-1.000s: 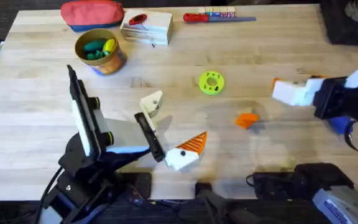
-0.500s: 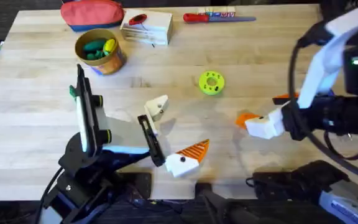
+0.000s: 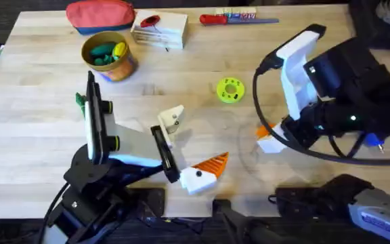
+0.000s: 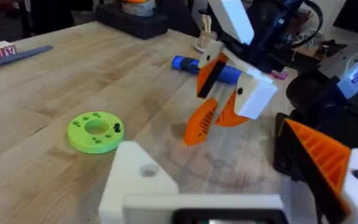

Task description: Pick up the gripper from the table and insert it into the empty holder that is missing its gripper. Then pick up a screw, insert it into the mounting hole, and use the screwdriver to tighten it. Finally, clean up the table by picking up the vegetable and placing it into the bucket.

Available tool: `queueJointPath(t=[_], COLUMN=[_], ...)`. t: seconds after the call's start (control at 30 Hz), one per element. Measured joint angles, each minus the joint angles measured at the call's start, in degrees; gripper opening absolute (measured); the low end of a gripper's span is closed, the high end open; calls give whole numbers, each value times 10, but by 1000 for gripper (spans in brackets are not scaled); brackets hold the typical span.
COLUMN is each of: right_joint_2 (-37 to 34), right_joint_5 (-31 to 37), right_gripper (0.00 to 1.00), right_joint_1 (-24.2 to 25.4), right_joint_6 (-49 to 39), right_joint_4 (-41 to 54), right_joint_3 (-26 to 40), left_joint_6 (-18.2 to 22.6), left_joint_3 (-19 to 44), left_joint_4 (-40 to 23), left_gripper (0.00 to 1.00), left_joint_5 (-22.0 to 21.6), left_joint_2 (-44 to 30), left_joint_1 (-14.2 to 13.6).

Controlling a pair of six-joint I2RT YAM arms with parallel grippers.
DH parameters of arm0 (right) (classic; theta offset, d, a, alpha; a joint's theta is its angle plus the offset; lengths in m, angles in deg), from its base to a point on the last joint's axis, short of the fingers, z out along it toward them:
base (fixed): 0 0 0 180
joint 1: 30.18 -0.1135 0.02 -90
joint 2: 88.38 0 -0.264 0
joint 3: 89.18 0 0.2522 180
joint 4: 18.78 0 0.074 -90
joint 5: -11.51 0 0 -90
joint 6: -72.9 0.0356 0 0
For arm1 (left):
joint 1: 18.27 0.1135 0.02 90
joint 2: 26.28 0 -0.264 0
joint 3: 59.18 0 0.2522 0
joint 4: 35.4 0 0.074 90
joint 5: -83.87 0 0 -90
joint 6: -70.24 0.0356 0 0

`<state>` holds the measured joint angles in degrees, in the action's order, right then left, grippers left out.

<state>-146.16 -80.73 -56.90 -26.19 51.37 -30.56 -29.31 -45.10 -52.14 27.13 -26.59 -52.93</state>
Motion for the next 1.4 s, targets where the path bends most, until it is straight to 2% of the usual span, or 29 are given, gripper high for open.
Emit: queueJointPath(t=[0.07,0.4,0.5,0.67,0.73,0.77,0.9,1.1,1.27,1.4], right_joint_2=[-12,-38,-38,-38,-38,-38,-38,-32,31,100], right_joint_5=[1,9,9,10,11,12,11,11,-14,-82], right_gripper=[747,548,431,176,39,14,6,5,5,5], right_joint_1=[0,0,0,0,0,0,0,0,1,2], right_joint_6=[-9,-33,-34,-34,-36,-36,-36,-11,54,136], right_joint_4=[0,-2,-2,-2,-5,-5,12,46,-38,-155], right_joint_3=[0,0,0,0,0,0,14,105,120,63], left_joint_6=[0,0,0,0,0,0,0,0,0,0], left_joint_3=[0,0,0,0,0,0,0,0,0,0], left_joint_4=[0,0,0,0,0,0,0,0,0,0], left_gripper=[986,986,986,985,985,985,985,985,986,986], left_joint_5=[0,0,0,0,0,0,0,0,0,0], left_joint_2=[0,0,0,0,0,0,0,0,0,0], left_joint_1=[0,0,0,0,0,0,0,0,0,0])
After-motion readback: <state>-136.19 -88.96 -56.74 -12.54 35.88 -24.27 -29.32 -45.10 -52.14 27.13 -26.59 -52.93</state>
